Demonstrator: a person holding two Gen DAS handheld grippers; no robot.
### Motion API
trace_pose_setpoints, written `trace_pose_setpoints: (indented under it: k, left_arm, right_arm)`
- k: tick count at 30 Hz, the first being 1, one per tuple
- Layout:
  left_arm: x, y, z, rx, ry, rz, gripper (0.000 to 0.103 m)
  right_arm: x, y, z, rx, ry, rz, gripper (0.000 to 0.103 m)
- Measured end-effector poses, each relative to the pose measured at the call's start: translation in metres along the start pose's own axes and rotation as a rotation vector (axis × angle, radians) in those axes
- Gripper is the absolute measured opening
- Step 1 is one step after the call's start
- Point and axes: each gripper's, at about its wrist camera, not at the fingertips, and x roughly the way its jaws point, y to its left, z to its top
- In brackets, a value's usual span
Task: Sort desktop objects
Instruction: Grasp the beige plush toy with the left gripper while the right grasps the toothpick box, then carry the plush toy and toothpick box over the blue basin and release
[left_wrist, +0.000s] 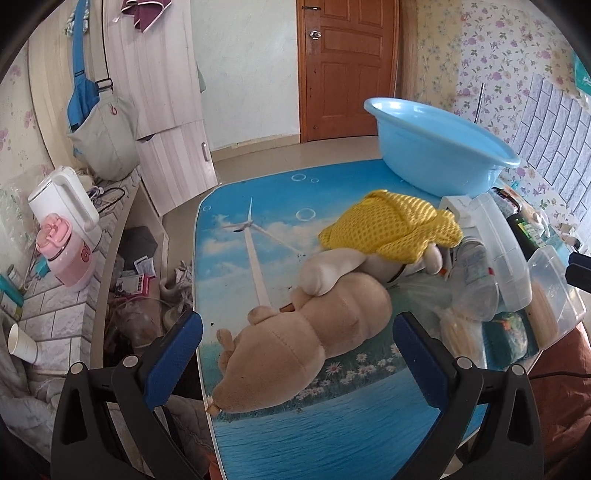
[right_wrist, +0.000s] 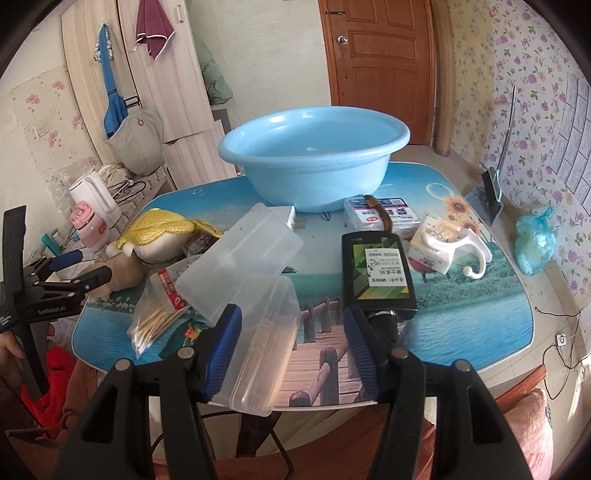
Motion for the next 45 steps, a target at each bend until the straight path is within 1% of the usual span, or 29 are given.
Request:
trace_pose_setpoints:
  k: [4,7,10,11,13,15,17,18,19,20,21,23,24,26,30,34,38,43,45]
  left_arm:
    - [0.009,0.003,-0.003,-0.001,0.020,0.013,0.103]
    - [0.015,0.006,-0.003,-0.013,0.023,-0.026,0.103]
    - [0.020,0.005,-0.003,0.008,0.028,-0.058,0.103]
    - [0.022,0.004,-0.004,0.010,0.034,-0.074,0.103]
    - [0.025,0.002,-0.006,-0.002,0.052,-0.130,0.103]
    - [0.022,-0.003,-0.007,0.012,0.044,-0.136,0.102]
    - [0.018,-0.005,-0.010,0.030,0.037,-0.139,0.088]
    - [0.017,-0.004,-0.009,0.029,0.038,-0.137,0.067]
    - [0.015,-0.003,-0.009,0.025,0.047,-0.154,0.059]
    - [0.013,-0.001,-0.009,0.017,0.053,-0.175,0.054]
    - [0.010,-0.001,-0.009,0.008,0.053,-0.196,0.050]
    - [0.003,-0.002,-0.011,0.011,0.052,-0.205,0.049]
    - [0.000,-0.005,-0.013,0.020,0.049,-0.201,0.049]
    - [-0.006,-0.010,-0.014,0.037,0.054,-0.212,0.049]
    - [-0.016,-0.022,-0.017,0.080,0.057,-0.216,0.049]
    - [-0.016,-0.025,-0.017,0.099,0.075,-0.209,0.049]
    - [-0.012,-0.026,-0.018,0.104,0.097,-0.197,0.050]
    - [0.002,-0.026,-0.024,0.103,0.121,-0.176,0.053]
    - [0.002,-0.027,-0.024,0.115,0.101,-0.170,0.054]
  right_arm:
    - [-0.002,0.002,0.000,0.016,0.022,0.016,0.057]
    - [-0.005,0.007,-0.001,0.017,0.025,0.042,0.057]
    - [0.000,0.011,-0.002,0.006,0.040,0.030,0.057]
    - [0.002,0.011,-0.002,0.009,0.048,0.037,0.057]
    - [0.006,0.014,-0.003,0.010,0.064,0.041,0.057]
    - [0.010,0.020,-0.004,-0.011,0.080,0.025,0.057]
    - [0.013,0.024,-0.006,-0.021,0.092,0.035,0.057]
    - [0.014,0.025,-0.006,-0.024,0.096,0.041,0.057]
    - [0.015,0.025,-0.006,-0.029,0.100,0.039,0.057]
    - [0.016,0.026,-0.006,-0.035,0.100,0.033,0.052]
    - [0.015,0.025,-0.006,-0.040,0.095,0.028,0.044]
    - [0.013,0.024,-0.005,-0.050,0.082,0.009,0.036]
    - [0.012,0.023,-0.005,-0.050,0.078,0.010,0.035]
    - [0.010,0.019,-0.004,-0.037,0.071,0.026,0.034]
    - [0.005,0.015,-0.002,-0.053,0.040,-0.003,0.034]
    - [0.007,0.011,-0.003,-0.041,0.052,0.000,0.034]
    - [0.010,0.011,-0.007,-0.047,0.062,-0.001,0.034]
    - [0.010,0.011,-0.007,-0.051,0.069,0.007,0.035]
    - [0.010,0.012,-0.007,-0.050,0.072,0.007,0.035]
